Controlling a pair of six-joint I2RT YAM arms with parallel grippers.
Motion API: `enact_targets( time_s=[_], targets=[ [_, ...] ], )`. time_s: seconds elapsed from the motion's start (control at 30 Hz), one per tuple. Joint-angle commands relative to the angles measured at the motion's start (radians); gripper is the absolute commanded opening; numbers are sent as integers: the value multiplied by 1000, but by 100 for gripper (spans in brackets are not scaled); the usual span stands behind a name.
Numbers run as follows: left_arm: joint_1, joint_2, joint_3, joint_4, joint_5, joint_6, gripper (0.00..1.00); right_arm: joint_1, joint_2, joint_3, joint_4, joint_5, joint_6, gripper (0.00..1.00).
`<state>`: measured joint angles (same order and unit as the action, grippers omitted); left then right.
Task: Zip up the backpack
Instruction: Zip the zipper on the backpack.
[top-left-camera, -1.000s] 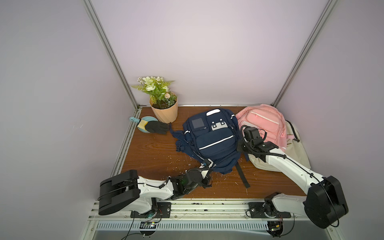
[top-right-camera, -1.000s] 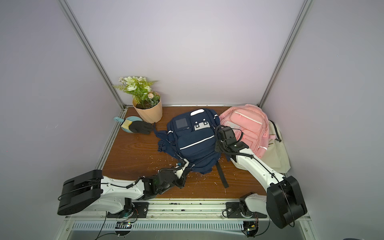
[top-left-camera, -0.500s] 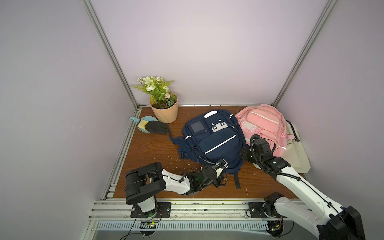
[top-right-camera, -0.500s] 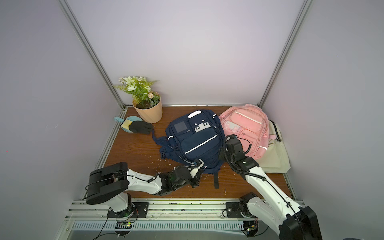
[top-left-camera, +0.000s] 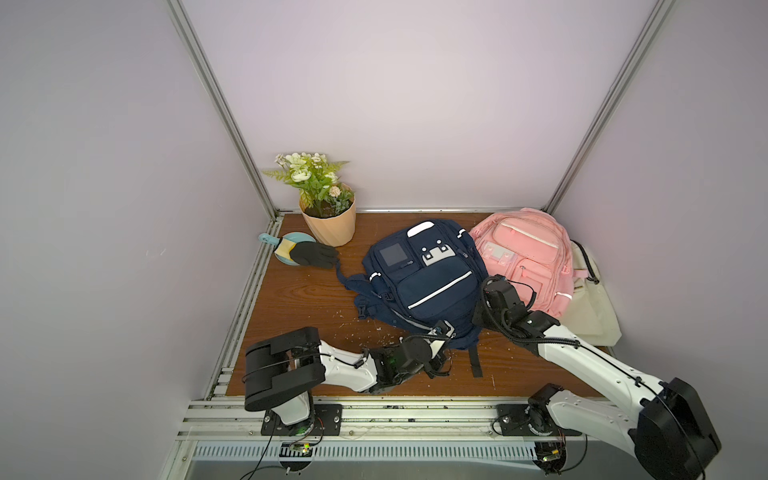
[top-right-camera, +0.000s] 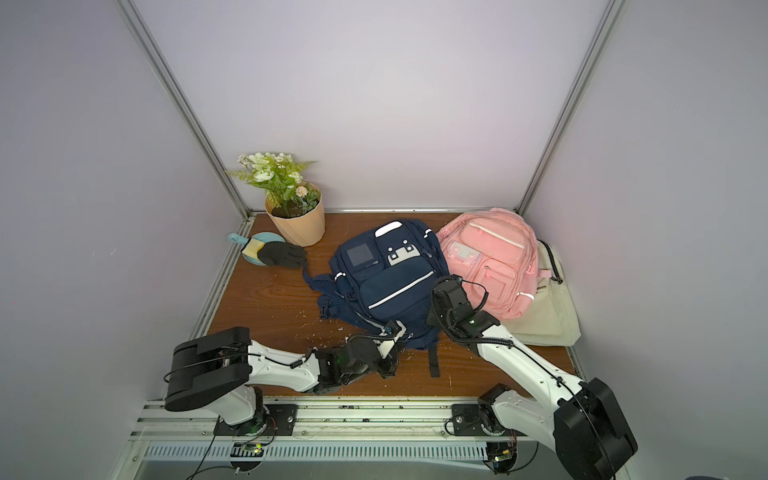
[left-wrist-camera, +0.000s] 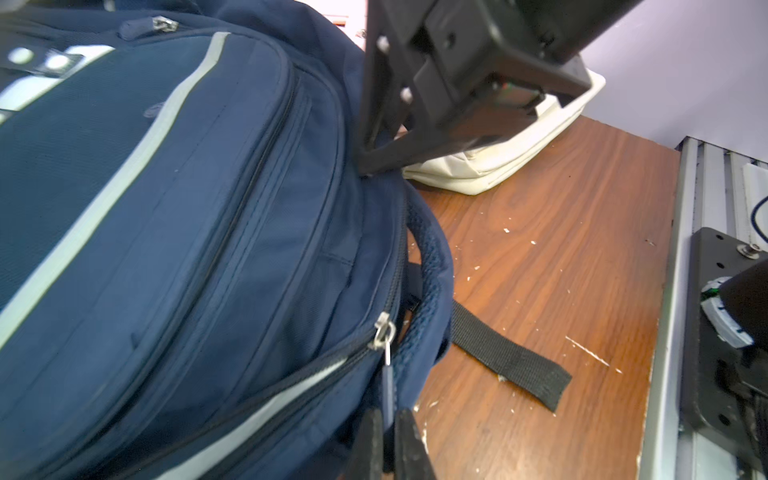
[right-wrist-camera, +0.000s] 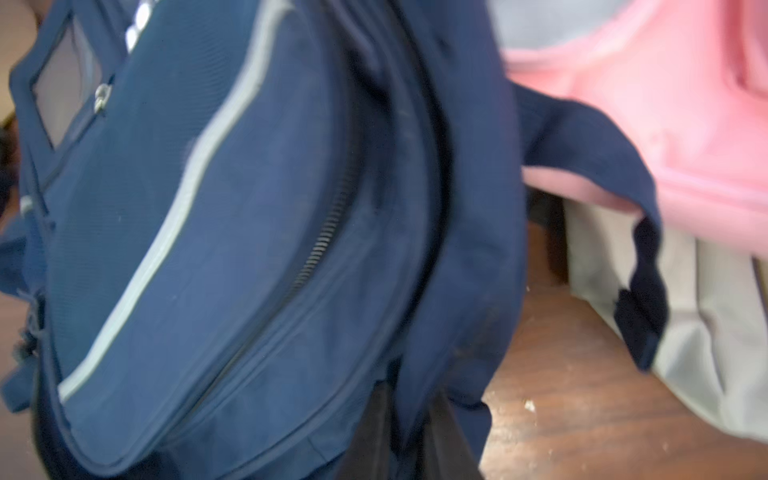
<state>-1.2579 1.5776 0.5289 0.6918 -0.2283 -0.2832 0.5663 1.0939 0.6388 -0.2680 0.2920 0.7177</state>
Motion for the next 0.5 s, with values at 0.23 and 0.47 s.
enact_targets(
  time_s=[0.23,0.47],
  targets=[
    [19,-167,-156,-72,-72,-53,0,-96,-39,142,-116,221,-115,0],
    [91,-281,-231,-116,-88,-56,0,-121,-37,182,-115,252,-163,0]
  ],
)
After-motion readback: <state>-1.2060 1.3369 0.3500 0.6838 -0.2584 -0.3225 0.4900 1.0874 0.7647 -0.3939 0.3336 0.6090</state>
